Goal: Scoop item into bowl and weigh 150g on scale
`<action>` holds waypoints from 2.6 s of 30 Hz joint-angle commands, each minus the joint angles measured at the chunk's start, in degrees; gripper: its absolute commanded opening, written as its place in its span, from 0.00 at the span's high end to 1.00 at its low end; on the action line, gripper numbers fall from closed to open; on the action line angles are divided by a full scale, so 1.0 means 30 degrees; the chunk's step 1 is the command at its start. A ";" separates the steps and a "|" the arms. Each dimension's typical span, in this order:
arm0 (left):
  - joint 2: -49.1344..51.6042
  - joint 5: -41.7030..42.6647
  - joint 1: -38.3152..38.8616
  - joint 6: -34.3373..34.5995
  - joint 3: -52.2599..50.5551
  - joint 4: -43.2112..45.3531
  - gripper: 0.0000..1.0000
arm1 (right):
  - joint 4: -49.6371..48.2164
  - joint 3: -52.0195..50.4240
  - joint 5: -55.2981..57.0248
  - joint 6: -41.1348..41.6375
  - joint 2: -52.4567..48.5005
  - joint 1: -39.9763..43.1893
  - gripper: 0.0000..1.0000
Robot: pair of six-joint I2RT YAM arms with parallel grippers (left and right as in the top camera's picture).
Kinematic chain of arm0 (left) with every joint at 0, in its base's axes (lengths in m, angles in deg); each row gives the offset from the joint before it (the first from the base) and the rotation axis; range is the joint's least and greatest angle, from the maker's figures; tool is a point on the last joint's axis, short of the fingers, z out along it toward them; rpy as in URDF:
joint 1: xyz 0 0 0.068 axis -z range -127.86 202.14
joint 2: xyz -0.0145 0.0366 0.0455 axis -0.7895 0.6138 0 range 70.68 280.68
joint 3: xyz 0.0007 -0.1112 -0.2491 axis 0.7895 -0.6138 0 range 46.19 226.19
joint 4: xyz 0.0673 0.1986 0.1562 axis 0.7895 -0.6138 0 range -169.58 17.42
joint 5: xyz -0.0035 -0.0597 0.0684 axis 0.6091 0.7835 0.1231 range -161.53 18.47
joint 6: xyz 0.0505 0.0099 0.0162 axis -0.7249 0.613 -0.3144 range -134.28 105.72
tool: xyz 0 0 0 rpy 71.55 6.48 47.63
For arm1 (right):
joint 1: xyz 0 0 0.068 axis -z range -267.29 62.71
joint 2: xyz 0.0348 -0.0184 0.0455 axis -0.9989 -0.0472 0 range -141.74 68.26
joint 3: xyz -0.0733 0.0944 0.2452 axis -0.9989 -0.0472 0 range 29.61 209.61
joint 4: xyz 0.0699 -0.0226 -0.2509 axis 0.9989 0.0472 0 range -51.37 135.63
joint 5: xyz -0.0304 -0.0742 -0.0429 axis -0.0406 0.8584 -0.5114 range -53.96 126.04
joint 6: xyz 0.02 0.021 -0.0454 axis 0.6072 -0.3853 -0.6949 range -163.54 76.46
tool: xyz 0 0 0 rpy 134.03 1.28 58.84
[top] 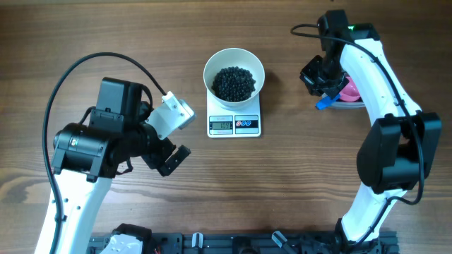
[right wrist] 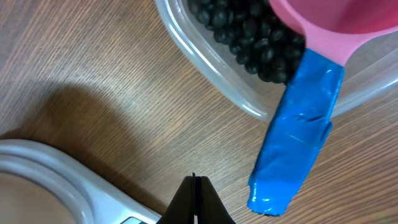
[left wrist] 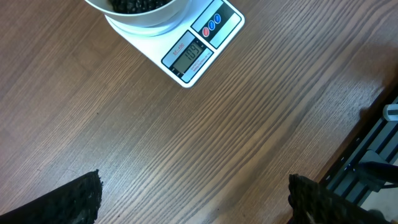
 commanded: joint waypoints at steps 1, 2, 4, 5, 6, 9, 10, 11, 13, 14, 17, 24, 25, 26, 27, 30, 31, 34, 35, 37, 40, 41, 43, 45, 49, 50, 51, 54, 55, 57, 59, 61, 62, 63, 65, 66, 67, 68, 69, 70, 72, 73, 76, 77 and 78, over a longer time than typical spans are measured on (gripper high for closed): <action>0.0066 0.0029 -0.0102 -0.0350 0.0109 0.0066 0.00 | 0.0350 -0.0189 0.1093 0.0219 -0.0248 0.0080 0.96; 0.0066 0.0029 -0.0102 -0.0350 0.0109 0.0066 0.00 | 0.0459 -0.0189 0.1239 0.0197 -0.0248 0.0095 0.96; 0.0066 0.0029 -0.0102 -0.0350 0.0109 0.0066 0.00 | 0.0459 -0.0262 0.1239 -0.0233 -0.0255 0.0117 0.96; 0.0066 0.0029 -0.0102 -0.0350 0.0109 0.0066 0.00 | 0.0459 -0.0444 0.1239 -0.0270 -0.0248 0.0117 0.96; 0.0066 0.0029 -0.0102 -0.0350 0.0109 0.0066 0.00 | 0.0466 -0.0648 0.1224 -0.0277 -0.0248 0.0117 0.96; 0.0066 0.0029 -0.0102 -0.0350 0.0109 0.0066 0.00 | 0.0386 -0.1450 0.1078 -0.0262 -0.0248 0.0117 0.96; 0.0066 0.0029 -0.0102 -0.0350 0.0109 0.0066 0.00 | 0.0401 -0.1668 0.0998 -0.0270 -0.0248 0.0117 0.96; 0.0066 0.0029 -0.0102 -0.0350 0.0109 0.0066 0.00 | 0.0437 -0.1887 0.0998 -0.0255 -0.0248 0.0117 0.96; 0.0066 0.0029 -0.0102 -0.0350 0.0109 0.0066 0.00 | 0.0823 -0.2033 0.1180 -0.0255 -0.0248 0.0117 0.96; 0.0066 0.0029 -0.0102 -0.0350 0.0109 0.0066 0.00 | 0.1005 -0.2025 0.1319 -0.0270 -0.0248 0.0138 0.96; 0.0066 0.0029 -0.0102 -0.0350 0.0109 0.0066 0.00 | 0.2426 -0.2018 0.2062 -0.0233 -0.0211 0.0474 0.96; 0.0066 0.0029 -0.0102 -0.0350 0.0109 0.0066 0.00 | 0.4058 -0.1982 0.3759 -0.0270 -0.0058 0.1945 0.96; 0.0066 0.0029 -0.0102 -0.0350 0.0109 0.0066 0.00 | 0.4044 -0.1982 0.3854 -0.0262 -0.0022 0.2076 0.96; 0.0066 0.0029 -0.0102 -0.0350 0.0109 0.0066 0.00 | 0.4051 -0.1989 0.4080 -0.0248 0.0029 0.2266 0.96; 0.0066 0.0029 -0.0102 -0.0350 0.0109 0.0058 0.00 | 0.4051 -0.1982 0.4284 -0.0204 0.0087 0.2404 0.96; 0.0066 0.0029 -0.0102 -0.0350 0.0109 0.0066 0.00 | 0.4014 -0.1953 0.4685 -0.0189 0.0233 0.3045 0.96; 0.0066 0.0029 -0.0102 -0.0350 0.0109 0.0066 0.00 | 0.4029 -0.1880 0.4670 -0.0117 0.0270 0.3257 0.96; 0.0066 0.0029 -0.0102 -0.0350 0.0109 0.0066 0.00 | 0.3978 -0.1413 0.3767 0.0015 0.0874 0.3657 0.96; 0.0066 0.0029 -0.0102 -0.0350 0.0109 0.0066 0.00 | 0.4000 -0.1100 0.3024 -0.0015 0.1384 0.3708 0.96; 0.0066 0.0029 -0.0102 -0.0350 0.0109 0.0066 0.00 | 0.4058 -0.0743 0.1749 -0.0270 0.2652 0.3708 0.96; 0.0066 0.0029 -0.0102 -0.0350 0.0109 0.0066 0.00 | 0.4051 -0.0736 0.0393 0.0153 0.5960 0.3708 0.96; 0.0066 0.0029 -0.0102 -0.0357 0.0109 0.0066 0.00 | 0.4065 -0.0736 0.0415 0.0313 0.6725 0.3708 0.91; 0.0066 0.0029 -0.0102 -0.0350 0.0109 0.0066 0.00 | 0.4080 -0.0823 0.0597 0.1217 0.9114 0.3708 0.72; 0.0066 0.0029 -0.0102 -0.0350 0.0109 0.0066 0.00 | 0.4102 -0.1246 0.1188 0.2608 1.0754 0.3708 0.69; 0.0066 0.0029 -0.0102 -0.0350 0.0109 0.0066 0.00 | 0.3803 -0.3956 0.1494 0.4860 1.3515 0.3708 0.35; 0.0066 0.0029 -0.0102 -0.0357 0.0109 0.0066 0.00 | 0.3373 -0.5136 0.1333 0.5326 1.4185 0.3708 0.31; 0.0066 0.0029 -0.0102 -0.0350 0.0109 0.0066 0.00 | 0.2871 -0.5967 0.1042 0.5326 1.4608 0.3708 0.24; 0.0066 0.0029 -0.0102 -0.0350 0.0109 0.0066 0.00 | -0.0525 -1.0083 -0.0386 0.5326 1.6415 0.3708 0.11; 0.0066 0.0029 -0.0102 -0.0350 0.0109 0.0066 0.00 | -0.1566 -1.1387 -0.0670 0.5523 1.6939 0.3708 0.04; 0.0066 0.0029 -0.0102 -0.0350 0.0109 0.0066 0.00 | -0.3271 -1.3690 -0.0911 0.6018 1.7966 0.3708 0.00; 0.0066 0.0029 -0.0102 -0.0357 0.0109 0.0066 0.00 | -0.5107 -1.5781 -0.1013 0.6448 1.9016 0.3708 0.00; 0.0066 0.0029 -0.0102 -0.0350 0.0109 0.0066 0.00 | -0.7388 -1.7704 -0.1224 0.6441 1.9817 0.3708 0.00; 0.0066 0.0029 -0.0102 -0.0350 0.0109 0.0066 0.00 | -0.8480 -1.8680 -0.1224 0.6601 2.0145 0.3708 0.02; 0.0066 0.0029 -0.0102 -0.0350 0.0109 0.0066 0.00 | -0.9020 -1.9271 -0.1202 0.6783 2.0320 0.3716 0.04; 0.0066 0.0029 -0.0102 -0.0350 0.0109 0.0066 0.00 | -0.9646 -2.0159 -0.1202 0.6754 2.0495 0.3861 0.07; 0.0066 0.0029 -0.0102 -0.0350 0.0109 0.0066 0.00 | -0.9763 -2.0407 -0.1115 0.6739 2.0487 0.4014 0.09; 0.0066 0.0029 -0.0102 -0.0350 0.0109 0.0066 0.00 | -0.9989 -2.0669 -0.0947 0.6710 2.0451 0.4306 0.15; 0.0066 0.0029 -0.0102 -0.0350 0.0109 0.0066 0.00 | -1.0389 -2.0888 -0.0867 0.6528 2.0436 0.4612 0.16; 0.0066 0.0029 -0.0102 -0.0350 0.0109 0.0066 0.00 | -1.0987 -2.1085 -0.0882 0.5945 2.0436 0.4998 0.16; 0.0066 0.0029 -0.0102 -0.0357 0.0109 0.0066 0.00 | -1.1642 -2.1245 -0.1129 0.5195 2.0436 0.5581 0.16; 0.0066 0.0029 -0.0102 -0.0350 0.0109 0.0066 0.00 | -1.2058 -2.1318 -0.1858 0.3759 2.0436 0.6958 0.16; 0.0066 0.0029 -0.0102 -0.0350 0.0109 0.0066 0.00 | -1.2050 -2.1318 -0.2397 0.2900 2.0436 0.7854 0.15; 0.0066 0.0029 -0.0102 -0.0357 0.0109 0.0066 0.00 | -1.3274 -2.1434 -0.6120 -0.0896 2.0407 1.1220 0.13; 0.0066 0.0029 -0.0102 -0.0350 0.0109 0.0066 0.00 | -1.3653 -2.1434 -0.7118 -0.1661 2.0334 1.2007 0.12; 0.0066 0.0029 -0.0102 -0.0357 0.0109 0.0066 0.00 | -1.4083 -2.1434 -0.8262 -0.2412 2.0203 1.2910 0.12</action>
